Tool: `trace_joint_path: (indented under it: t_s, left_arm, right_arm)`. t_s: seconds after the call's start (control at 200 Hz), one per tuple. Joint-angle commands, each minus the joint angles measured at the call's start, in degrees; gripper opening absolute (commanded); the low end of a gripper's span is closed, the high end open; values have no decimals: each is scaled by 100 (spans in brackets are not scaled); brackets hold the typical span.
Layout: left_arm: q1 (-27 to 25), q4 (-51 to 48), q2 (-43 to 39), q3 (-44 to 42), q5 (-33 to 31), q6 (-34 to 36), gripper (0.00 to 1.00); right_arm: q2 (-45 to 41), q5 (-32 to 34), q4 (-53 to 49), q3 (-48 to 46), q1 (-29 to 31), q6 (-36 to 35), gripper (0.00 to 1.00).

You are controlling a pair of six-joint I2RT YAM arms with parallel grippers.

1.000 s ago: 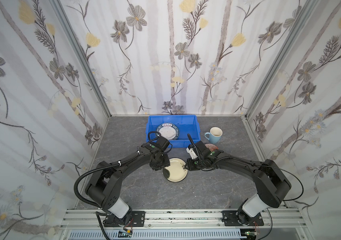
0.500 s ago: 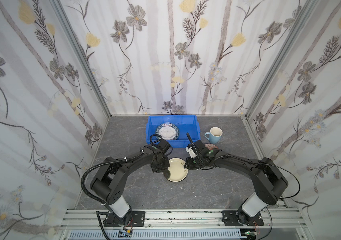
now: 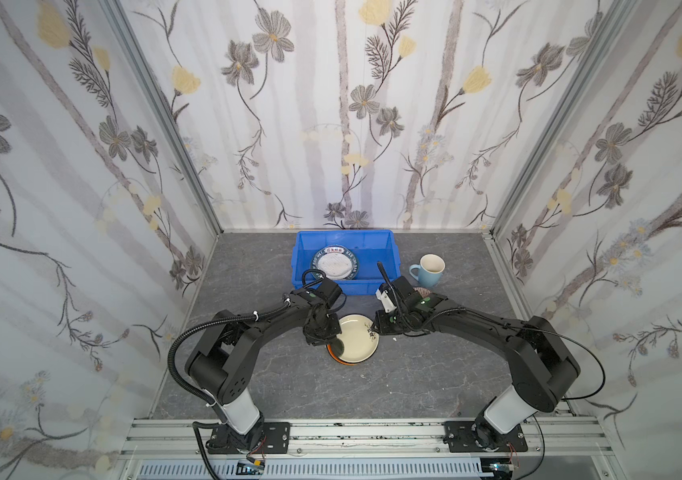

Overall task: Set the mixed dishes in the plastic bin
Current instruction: 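Lower both grippers to the cream flowered plate rim and close the right gripper, then lift the cream flowered plate with the right gripper and carry it over the bin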

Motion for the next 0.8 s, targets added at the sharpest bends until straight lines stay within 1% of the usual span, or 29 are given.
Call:
trace_joint_path:
  t_s: [0.0, 0.165, 0.25, 0.39, 0.505, 0.599, 0.639, 0.724, 0.794]
  left_arm:
    - [-5, 14, 64, 88, -2, 36, 20]
    - [-5, 32, 113, 103, 19, 30, 19]
    - [-9, 41, 121, 112, 19, 22, 19]
    - [-4, 60, 139, 103, 23, 6, 19]
    - [-4, 103, 168, 87, 50, 4, 19]
    - [-5, 132, 204, 101, 72, 4, 18]
    - [-5, 129, 213, 111, 64, 4, 18]
    - [-10, 123, 228, 155, 72, 22, 18]
    - [-9, 49, 239, 231, 16, 46, 23]
  right_arm:
    - [41, 78, 28, 32, -9, -84, 29]
    - [215, -193, 118, 41, -17, -119, 29]
    - [296, -214, 147, 50, -19, -122, 28]
    - [284, -212, 183, 56, -23, -125, 20]
    - [301, -285, 216, 67, -28, -150, 19]
    - [341, -320, 218, 81, -35, -146, 11]
    - [333, -340, 222, 76, -40, -146, 6]
    - [304, -345, 219, 83, -68, -152, 5]
    - [271, -371, 218, 89, -123, -147, 5]
